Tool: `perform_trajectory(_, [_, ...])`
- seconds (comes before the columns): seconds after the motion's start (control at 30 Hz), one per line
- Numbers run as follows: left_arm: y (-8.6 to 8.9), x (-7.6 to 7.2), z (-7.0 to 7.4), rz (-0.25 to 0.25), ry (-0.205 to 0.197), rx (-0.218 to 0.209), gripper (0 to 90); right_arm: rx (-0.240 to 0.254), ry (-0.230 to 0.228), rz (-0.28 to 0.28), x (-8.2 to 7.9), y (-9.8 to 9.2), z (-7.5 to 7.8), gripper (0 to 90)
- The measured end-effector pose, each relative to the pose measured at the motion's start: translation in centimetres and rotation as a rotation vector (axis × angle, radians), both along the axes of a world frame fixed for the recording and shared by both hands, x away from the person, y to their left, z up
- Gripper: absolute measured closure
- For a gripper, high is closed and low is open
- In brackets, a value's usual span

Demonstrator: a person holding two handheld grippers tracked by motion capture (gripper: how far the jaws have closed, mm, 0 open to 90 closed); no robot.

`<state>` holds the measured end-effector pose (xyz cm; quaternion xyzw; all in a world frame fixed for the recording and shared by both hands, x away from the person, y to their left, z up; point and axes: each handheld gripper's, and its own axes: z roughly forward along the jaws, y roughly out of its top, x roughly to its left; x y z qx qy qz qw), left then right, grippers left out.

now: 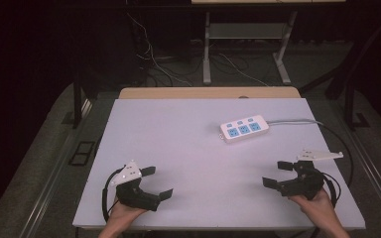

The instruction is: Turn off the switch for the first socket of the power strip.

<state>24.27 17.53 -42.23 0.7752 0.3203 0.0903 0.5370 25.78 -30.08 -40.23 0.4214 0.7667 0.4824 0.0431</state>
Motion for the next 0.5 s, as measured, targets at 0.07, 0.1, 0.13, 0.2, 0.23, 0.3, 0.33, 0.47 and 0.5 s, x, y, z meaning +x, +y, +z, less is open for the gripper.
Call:
perform_trajectory(0.07, [0.0,0.0,0.0,0.001,0.0,-0.001,0.0,-0.002,-0.003,0.006,-0.3,0.1,-0.3,0.4])
perform_trajectory(0.1, [0.0,0.0,0.0,0.0,0.0,0.0,0.0,-0.003,-0.006,0.007,-0.5,0.2,-0.4,0.4])
perform_trajectory(0.13, [0.0,0.0,0.0,0.0,0.0,0.0,0.0,-0.005,-0.008,0.006,-0.7,0.2,-0.5,0.4])
perform_trajectory(0.2, [0.0,0.0,0.0,0.001,0.0,-0.001,0.0,-0.006,-0.01,0.007,-0.9,0.3,-0.8,0.4])
perform_trajectory(0.23, [0.0,0.0,0.0,-0.001,-0.001,0.001,0.0,-0.006,-0.012,0.008,-1.1,0.3,-0.9,0.4])
perform_trajectory(0.3, [-0.1,0.0,0.0,-0.001,0.0,0.001,0.0,-0.005,-0.01,0.007,-1.3,0.4,-1.2,0.4])
perform_trajectory(0.33, [-0.1,0.0,0.0,-0.001,0.0,0.001,0.0,-0.01,-0.01,0.008,-1.4,0.4,-1.4,0.4])
perform_trajectory(0.47, [0.0,0.0,0.0,-0.002,0.003,0.003,0.0,-0.03,-0.007,0.014,-1.8,0.5,-2.1,0.5])
perform_trajectory(0.5, [0.0,0.1,-0.1,-0.002,0.004,0.003,0.0,-0.034,-0.008,0.016,-1.8,0.6,-2.2,0.5])
